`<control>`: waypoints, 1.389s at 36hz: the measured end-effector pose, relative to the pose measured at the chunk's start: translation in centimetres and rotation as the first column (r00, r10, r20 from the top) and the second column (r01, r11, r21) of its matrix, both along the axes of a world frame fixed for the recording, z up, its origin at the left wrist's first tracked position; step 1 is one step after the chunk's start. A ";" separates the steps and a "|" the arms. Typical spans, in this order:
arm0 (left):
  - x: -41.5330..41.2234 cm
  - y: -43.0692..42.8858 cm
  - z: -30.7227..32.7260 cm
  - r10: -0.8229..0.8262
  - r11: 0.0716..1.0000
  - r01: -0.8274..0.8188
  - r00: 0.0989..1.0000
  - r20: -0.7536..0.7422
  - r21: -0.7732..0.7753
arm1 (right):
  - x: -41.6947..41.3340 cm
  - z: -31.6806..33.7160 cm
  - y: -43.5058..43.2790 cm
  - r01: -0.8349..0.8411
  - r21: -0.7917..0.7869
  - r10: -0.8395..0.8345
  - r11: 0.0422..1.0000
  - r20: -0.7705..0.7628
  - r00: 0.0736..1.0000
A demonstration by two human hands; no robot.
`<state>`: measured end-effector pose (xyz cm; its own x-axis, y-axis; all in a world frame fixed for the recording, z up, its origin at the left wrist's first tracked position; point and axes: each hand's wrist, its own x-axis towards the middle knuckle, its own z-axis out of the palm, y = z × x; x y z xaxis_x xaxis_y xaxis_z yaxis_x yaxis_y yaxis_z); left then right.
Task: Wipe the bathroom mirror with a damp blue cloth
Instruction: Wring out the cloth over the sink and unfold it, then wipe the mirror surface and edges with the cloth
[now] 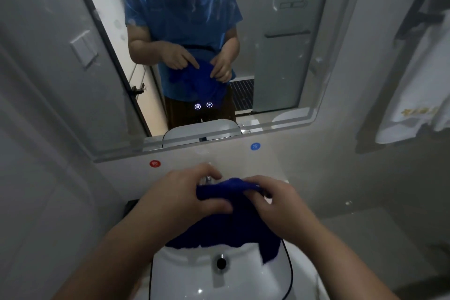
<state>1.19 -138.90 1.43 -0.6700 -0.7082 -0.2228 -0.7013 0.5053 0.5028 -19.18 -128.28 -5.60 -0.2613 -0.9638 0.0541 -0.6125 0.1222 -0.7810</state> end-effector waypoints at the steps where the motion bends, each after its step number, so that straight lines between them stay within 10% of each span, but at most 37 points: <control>1: 0.5 -0.4 -0.4 -0.039 0.998 0.036 0.996 0.074 0.042 | -0.5 0.8 0.2 -0.020 0.056 0.023 0.998 -0.050 0.998; 7: 2.2 -1.1 -2.3 -0.083 0.961 0.110 0.990 -0.114 0.253 | -1.4 8.4 2.6 -0.341 0.459 0.382 0.820 0.005 0.924; 12: 1.9 -0.7 -3.3 -0.075 0.994 0.040 0.928 -0.366 -0.102 | -1.1 6.8 1.0 -0.039 0.105 0.073 0.994 -0.343 0.937; 15: 1.3 0.1 -3.0 -0.018 0.999 -0.006 0.882 -0.471 -0.050 | -0.4 7.4 1.6 -0.082 -0.042 0.081 0.996 -0.035 0.996; 21: 0.7 -1.4 -2.0 0.087 0.988 -0.031 0.923 -0.374 0.154 | -1.4 4.1 -0.8 0.132 -0.113 -0.161 0.985 -0.305 0.939; 25: -0.4 -0.9 -2.5 0.229 0.953 -0.112 0.876 -0.424 0.282 | 0.4 4.2 0.0 0.305 -0.125 -0.313 0.944 -0.053 0.948; 29: -1.6 0.1 -3.5 0.317 0.916 -0.154 0.843 -0.435 0.369 | 2.9 2.3 -0.6 -0.028 0.309 -0.065 0.951 0.286 0.956; 34: -1.2 -0.1 -3.4 0.440 0.843 -0.124 0.718 -0.539 0.524 | 3.8 -0.5 -0.9 -0.220 0.258 -0.002 0.941 0.654 0.757; 39: -0.6 -1.9 -2.2 0.536 0.795 -0.146 0.623 -0.569 0.589 | 3.5 -0.1 -1.3 -0.152 0.164 0.016 0.975 0.627 0.779; 47: 0.3 -3.9 -2.7 0.487 0.871 -0.387 0.763 -0.426 0.302 | 2.9 0.0 -3.9 -0.139 0.370 -0.046 0.918 0.449 0.892; 50: 1.1 -4.7 -3.6 0.536 0.803 -0.375 0.794 -0.287 0.463 | 3.5 1.2 -3.4 -0.042 0.373 -0.109 0.927 0.374 0.921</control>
<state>2.34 -143.61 -2.14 -0.3729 -0.8700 -0.3226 -0.5051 -0.1013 0.8571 -15.71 -131.64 -4.35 -0.2212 -0.8845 -0.4108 -0.2670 0.4601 -0.8468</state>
